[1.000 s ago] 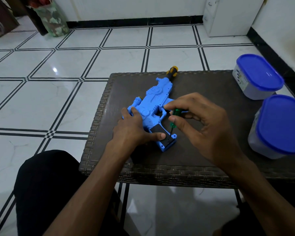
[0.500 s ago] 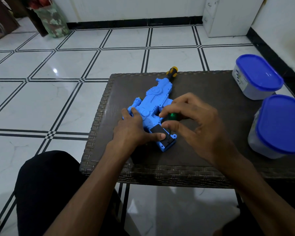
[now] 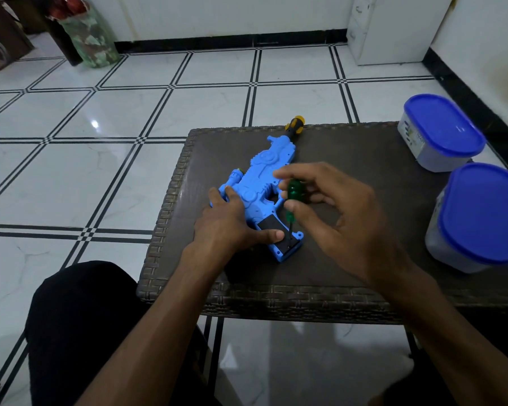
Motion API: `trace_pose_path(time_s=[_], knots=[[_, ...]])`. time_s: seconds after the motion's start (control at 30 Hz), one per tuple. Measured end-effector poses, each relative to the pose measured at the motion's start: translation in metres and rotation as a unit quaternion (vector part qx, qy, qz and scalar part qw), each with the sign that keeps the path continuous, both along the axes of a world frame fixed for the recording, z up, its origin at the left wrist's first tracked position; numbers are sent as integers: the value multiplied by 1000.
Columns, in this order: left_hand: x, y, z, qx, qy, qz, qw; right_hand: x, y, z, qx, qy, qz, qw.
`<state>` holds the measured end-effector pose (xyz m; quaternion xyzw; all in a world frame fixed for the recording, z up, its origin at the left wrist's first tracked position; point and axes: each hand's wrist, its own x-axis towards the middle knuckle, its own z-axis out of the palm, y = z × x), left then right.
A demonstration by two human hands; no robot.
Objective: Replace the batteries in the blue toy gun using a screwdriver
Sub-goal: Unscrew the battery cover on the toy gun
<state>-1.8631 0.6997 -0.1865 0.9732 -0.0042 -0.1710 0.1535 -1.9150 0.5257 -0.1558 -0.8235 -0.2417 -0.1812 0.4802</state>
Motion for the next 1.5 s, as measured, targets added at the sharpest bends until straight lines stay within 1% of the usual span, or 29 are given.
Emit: trace_pose_path(time_s=[0.07, 0.17, 0.33, 0.5, 0.7, 0.83, 0.9, 1.0, 1.17, 1.5], knots=[[0, 0, 0, 0, -2, 2, 1000, -1, -1, 1, 16, 14, 5, 1000], [1, 0, -1, 3, -4, 1, 1000, -1, -1, -1, -22, -2, 18, 1000], [1, 0, 0, -4, 3, 1, 1000, 2, -1, -2, -31, -31, -2, 999], [1, 0, 0, -2, 1, 4, 1000, -1, 0, 0, 14, 12, -2, 1000], [1, 0, -1, 0, 1, 2, 1000, -1, -4, 0, -14, -4, 1, 1000], [1, 0, -1, -3, 1, 4, 1000, 2, -6, 0, -14, -14, 0, 1000], [0, 0, -1, -4, 0, 3, 1000, 2, -4, 1, 6, 1, 5, 1000], [-1, 0, 0, -4, -3, 2, 1000, -1, -2, 3, 50, 47, 14, 998], [0, -1, 0, 4, -6, -1, 1000, -2, -3, 0, -9, 3, 13, 1000], [-1, -1, 2, -5, 0, 4, 1000, 2, -6, -2, -20, -30, -1, 999]])
